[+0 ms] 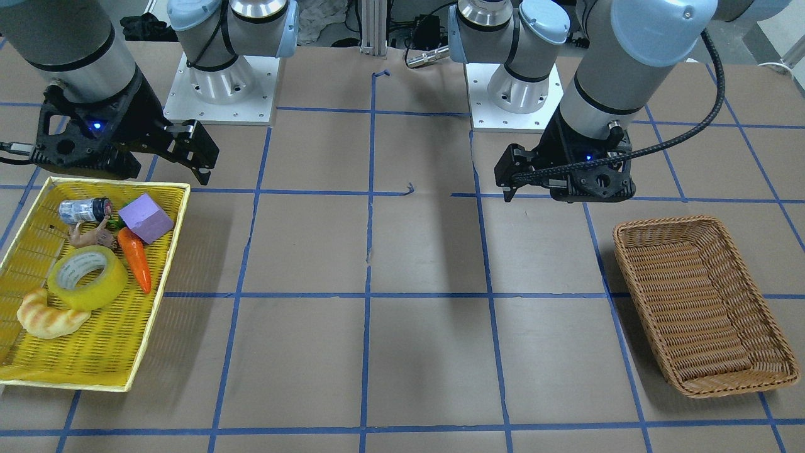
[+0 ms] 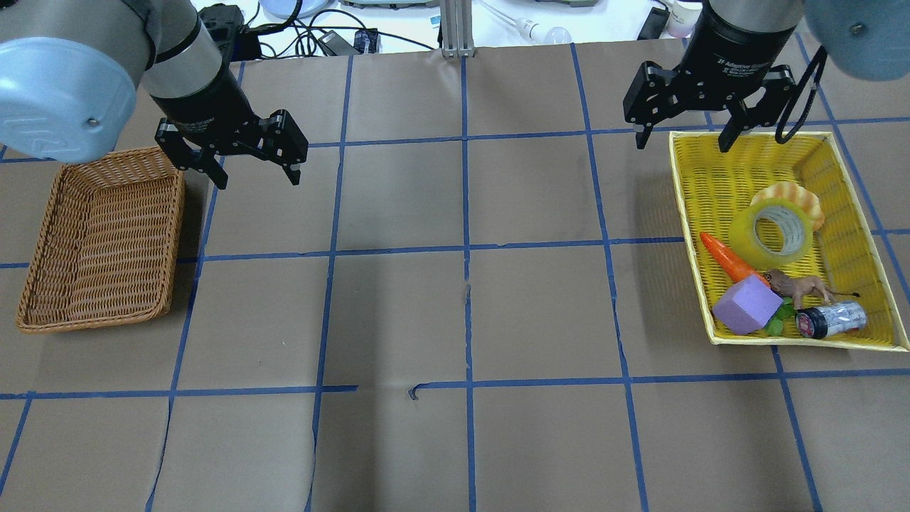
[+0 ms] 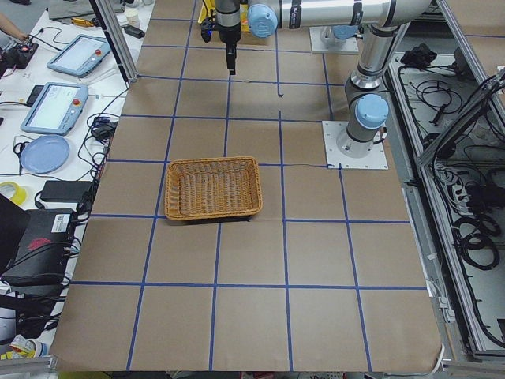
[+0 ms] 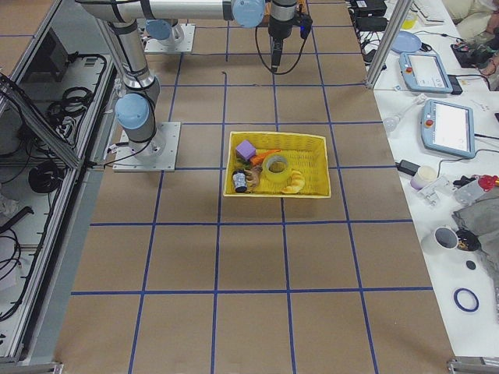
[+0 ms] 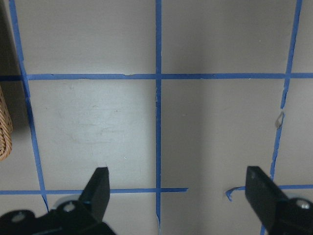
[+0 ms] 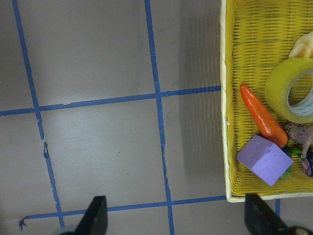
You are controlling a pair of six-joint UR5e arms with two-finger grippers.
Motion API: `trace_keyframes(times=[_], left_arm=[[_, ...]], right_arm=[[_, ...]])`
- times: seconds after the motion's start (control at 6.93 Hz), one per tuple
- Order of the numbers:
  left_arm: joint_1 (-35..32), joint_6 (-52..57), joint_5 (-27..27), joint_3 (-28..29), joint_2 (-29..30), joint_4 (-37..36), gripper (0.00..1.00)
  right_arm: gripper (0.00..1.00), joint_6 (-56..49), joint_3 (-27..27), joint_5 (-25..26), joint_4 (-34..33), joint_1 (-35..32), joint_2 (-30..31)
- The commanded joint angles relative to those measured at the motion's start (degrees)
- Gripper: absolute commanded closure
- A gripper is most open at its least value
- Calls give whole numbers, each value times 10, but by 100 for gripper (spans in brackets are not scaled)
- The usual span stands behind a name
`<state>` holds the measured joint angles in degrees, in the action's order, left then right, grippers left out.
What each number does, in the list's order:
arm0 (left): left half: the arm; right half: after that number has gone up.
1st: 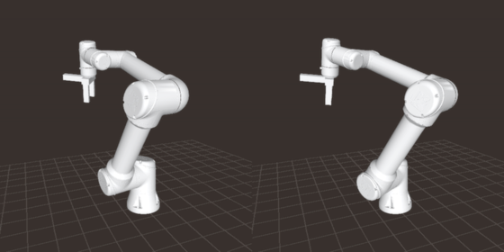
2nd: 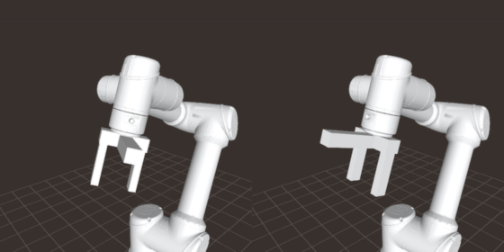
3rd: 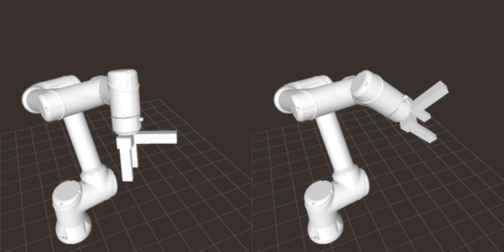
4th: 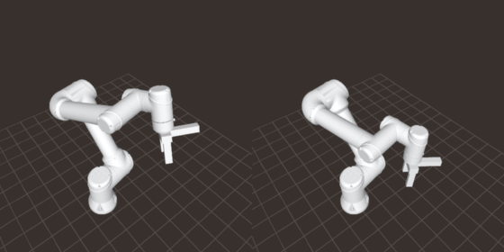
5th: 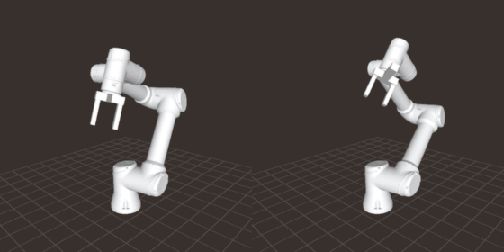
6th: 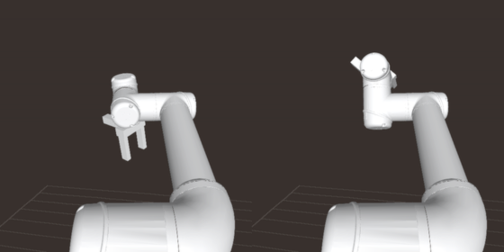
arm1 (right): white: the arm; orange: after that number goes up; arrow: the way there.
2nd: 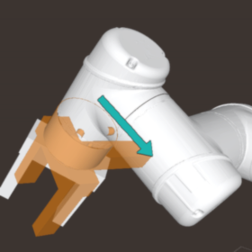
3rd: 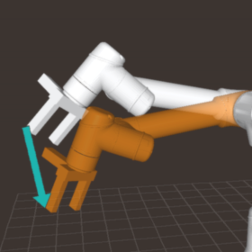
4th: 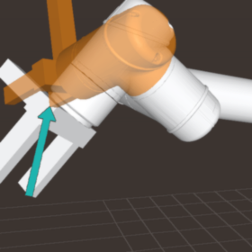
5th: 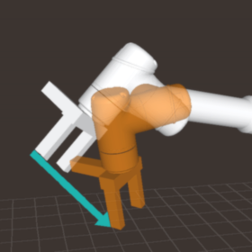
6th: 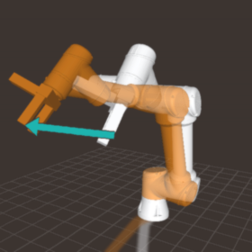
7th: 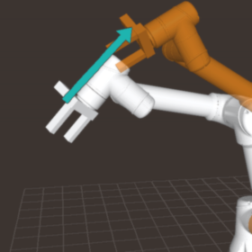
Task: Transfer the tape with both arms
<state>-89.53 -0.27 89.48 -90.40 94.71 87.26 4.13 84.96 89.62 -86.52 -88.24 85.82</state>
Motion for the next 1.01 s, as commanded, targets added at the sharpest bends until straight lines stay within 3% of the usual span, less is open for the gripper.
trace_keyframes(times=[0.0, 0.43, 0.72, 0.87], left_arm=[[0, 0, 1, 0, 0, -1, 0], [0, -1, 1, 0, 1, 0, 0], [1, 0, 1, 0, 2, -1, 0], [0, 0, 0, 0, 3, -1, 0]], right_arm=[[0, 0, 0, 1, 0, 0, 1], [0, -9, 0, 4, -9, 8, -5], [0, -20, 9, 43, -28, 101, -24], [0, -24, 39, 40, -73, 160, -39]])
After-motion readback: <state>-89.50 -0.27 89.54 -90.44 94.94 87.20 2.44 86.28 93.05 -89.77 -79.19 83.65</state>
